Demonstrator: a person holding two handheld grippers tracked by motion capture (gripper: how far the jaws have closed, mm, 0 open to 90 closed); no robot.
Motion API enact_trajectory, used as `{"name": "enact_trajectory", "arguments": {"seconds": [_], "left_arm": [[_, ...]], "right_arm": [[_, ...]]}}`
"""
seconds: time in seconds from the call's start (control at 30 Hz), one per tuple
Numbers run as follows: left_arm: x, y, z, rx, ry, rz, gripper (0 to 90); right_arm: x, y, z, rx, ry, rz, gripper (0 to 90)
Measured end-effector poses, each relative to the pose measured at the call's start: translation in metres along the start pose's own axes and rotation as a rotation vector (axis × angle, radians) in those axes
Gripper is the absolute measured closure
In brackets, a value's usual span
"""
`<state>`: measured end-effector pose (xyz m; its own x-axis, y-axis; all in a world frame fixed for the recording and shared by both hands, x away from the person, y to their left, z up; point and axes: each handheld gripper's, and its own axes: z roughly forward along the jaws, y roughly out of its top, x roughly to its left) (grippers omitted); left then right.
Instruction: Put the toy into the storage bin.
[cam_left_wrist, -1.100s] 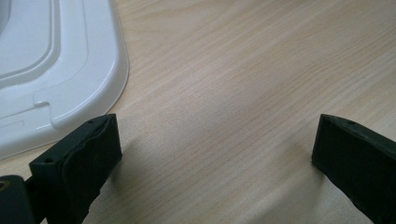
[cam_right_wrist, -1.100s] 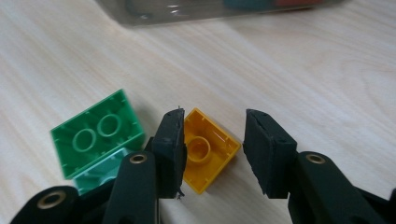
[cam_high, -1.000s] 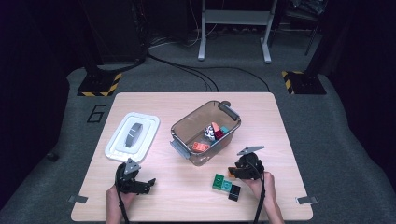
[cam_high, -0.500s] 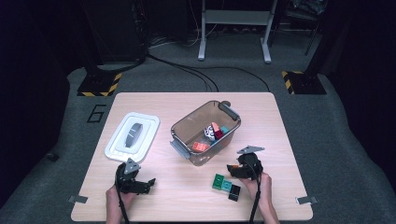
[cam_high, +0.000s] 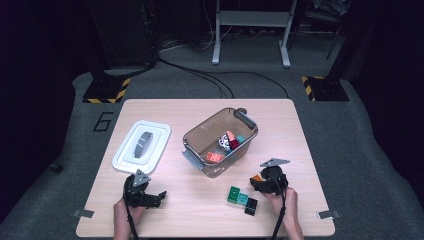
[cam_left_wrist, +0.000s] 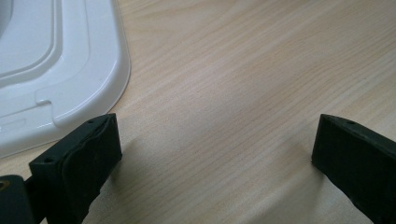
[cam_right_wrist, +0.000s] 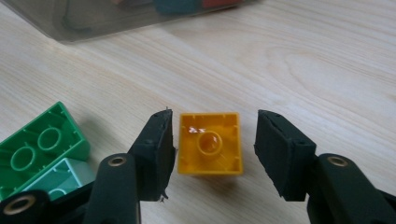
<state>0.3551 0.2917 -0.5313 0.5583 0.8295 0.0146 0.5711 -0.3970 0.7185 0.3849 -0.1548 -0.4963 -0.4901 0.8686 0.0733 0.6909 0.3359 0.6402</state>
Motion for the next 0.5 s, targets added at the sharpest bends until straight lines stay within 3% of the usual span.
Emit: {"name": "enact_trajectory", "arguments": {"seconds": [0.13, 0.37, 0.5], "left_arm": [[0.0, 0.0, 0.0, 0.0, 0.0, 0.0, 1.3], [0.0, 0.0, 0.0, 0.0, 0.0, -0.001, 1.3], [0.0003, 0.0001, -0.0001, 0.001, 0.002, 0.002, 1.3]], "right_arm": [[0.0016, 0.0006, 0.0054, 0.018, -0.007, -0.016, 57.1], [0.0013, 0.0001, 0.0058, 0.018, -0.01, -0.022, 58.7], [-0.0006, 0.0003, 0.0046, 0.004, 0.001, -0.001, 58.8]]}}
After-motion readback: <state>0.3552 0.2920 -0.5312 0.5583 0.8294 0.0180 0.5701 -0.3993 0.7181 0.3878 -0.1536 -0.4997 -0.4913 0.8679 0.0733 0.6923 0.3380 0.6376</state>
